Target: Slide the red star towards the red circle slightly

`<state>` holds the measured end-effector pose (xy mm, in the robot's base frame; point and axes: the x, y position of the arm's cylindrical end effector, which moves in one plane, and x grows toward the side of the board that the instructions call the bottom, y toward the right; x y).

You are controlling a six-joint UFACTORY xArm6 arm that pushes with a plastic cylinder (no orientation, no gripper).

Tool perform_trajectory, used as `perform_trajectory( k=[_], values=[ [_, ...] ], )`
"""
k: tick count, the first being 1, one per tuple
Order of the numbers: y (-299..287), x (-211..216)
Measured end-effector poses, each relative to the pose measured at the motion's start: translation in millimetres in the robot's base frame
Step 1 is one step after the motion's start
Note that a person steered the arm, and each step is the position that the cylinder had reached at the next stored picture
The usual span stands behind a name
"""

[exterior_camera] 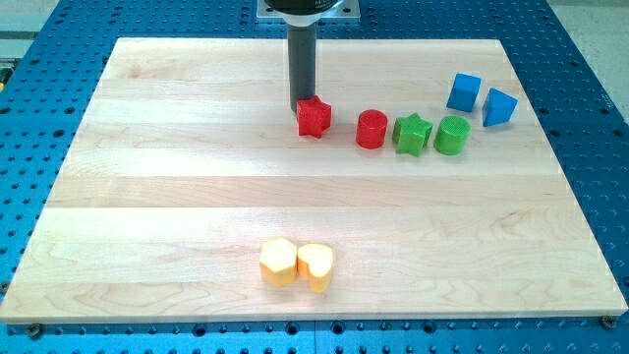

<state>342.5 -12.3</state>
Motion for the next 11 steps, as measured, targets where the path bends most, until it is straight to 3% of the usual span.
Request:
perform_trajectory(
  k=[3,6,9,11],
  values=[
    [-39.9,13.0],
    [-21.0,39.2],
    [-16.9,38.9],
    [-15.5,-2.5]
  ],
)
